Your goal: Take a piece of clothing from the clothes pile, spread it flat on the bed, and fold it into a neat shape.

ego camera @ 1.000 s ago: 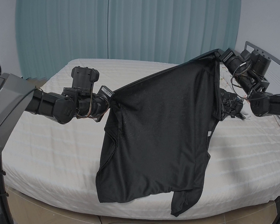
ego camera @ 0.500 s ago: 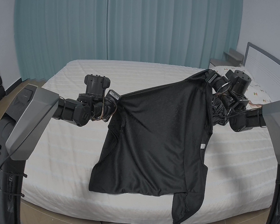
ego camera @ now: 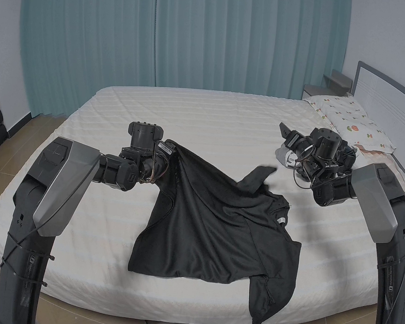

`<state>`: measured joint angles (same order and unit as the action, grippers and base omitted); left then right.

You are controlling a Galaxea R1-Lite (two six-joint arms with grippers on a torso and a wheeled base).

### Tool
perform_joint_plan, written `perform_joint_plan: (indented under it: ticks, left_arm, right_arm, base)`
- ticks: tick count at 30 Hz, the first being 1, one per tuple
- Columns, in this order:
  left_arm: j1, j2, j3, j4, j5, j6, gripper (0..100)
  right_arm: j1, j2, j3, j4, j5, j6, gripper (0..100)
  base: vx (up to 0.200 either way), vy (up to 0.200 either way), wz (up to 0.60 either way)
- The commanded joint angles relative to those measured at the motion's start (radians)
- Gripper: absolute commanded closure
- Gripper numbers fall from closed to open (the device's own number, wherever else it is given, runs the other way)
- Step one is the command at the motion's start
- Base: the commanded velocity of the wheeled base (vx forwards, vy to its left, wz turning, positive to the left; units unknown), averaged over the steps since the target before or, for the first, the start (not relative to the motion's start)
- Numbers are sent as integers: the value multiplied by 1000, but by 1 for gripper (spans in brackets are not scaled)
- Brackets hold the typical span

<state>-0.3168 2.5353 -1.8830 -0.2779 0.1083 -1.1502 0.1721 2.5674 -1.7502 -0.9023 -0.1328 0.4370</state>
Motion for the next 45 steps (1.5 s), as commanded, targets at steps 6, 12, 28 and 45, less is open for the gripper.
perform_joint_plan:
  ticks: [6,12,28,45]
  left_arm:
    - [18,51,-30,68,16,79,0]
    - [19,51,-33,88,47,127,0]
    - [157,17,-117,379,16,446,0]
    - [214,-21,-117,548,-299,500,0]
  right_arm:
    - [-39,-6,164,14,19,0,0]
    - [-40,-66,305,0,38,11,0]
    - [-37,-144,834,-211,185,12,0]
    - [-40,-153,1118,-412,257,12,0]
  base:
    - [0,0,0]
    - [0,0,0]
    - [0,0,0]
    - [0,0,0]
